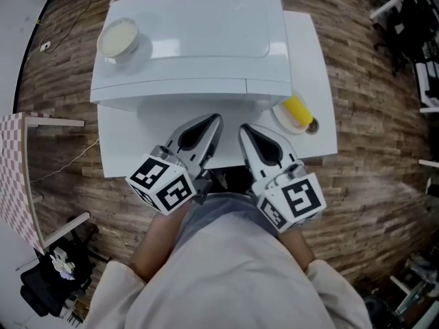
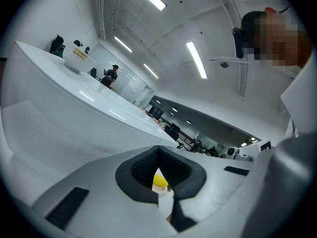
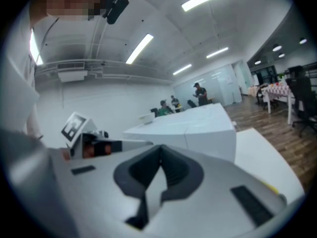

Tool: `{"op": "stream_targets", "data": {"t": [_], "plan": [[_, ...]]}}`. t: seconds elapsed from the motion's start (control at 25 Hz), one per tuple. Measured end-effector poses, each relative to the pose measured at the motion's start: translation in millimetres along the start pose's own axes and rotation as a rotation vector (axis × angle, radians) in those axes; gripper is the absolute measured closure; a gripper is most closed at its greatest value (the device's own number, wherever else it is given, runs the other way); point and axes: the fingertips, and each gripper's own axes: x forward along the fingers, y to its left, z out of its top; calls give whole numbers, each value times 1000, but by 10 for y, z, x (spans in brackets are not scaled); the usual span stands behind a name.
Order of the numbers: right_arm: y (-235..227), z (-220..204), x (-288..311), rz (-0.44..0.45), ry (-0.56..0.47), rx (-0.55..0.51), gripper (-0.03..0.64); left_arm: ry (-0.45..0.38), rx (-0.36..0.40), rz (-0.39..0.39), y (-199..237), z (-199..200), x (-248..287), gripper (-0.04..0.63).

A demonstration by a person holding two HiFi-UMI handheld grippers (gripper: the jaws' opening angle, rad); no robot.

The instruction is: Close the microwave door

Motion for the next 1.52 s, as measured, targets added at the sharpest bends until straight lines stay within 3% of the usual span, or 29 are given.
{"op": "stream_targets", "data": {"t": [0.44, 0.68, 1.52], "plan": [[309, 28, -72, -33, 22, -23, 594, 5, 40, -29, -52, 135, -485, 581], [372, -24, -237, -24, 57, -53, 594, 10, 1, -41, -12, 87, -699, 581], [883, -258, -695, 25, 91, -73, 595, -11, -16, -49, -248, -228, -1217, 581]]}}
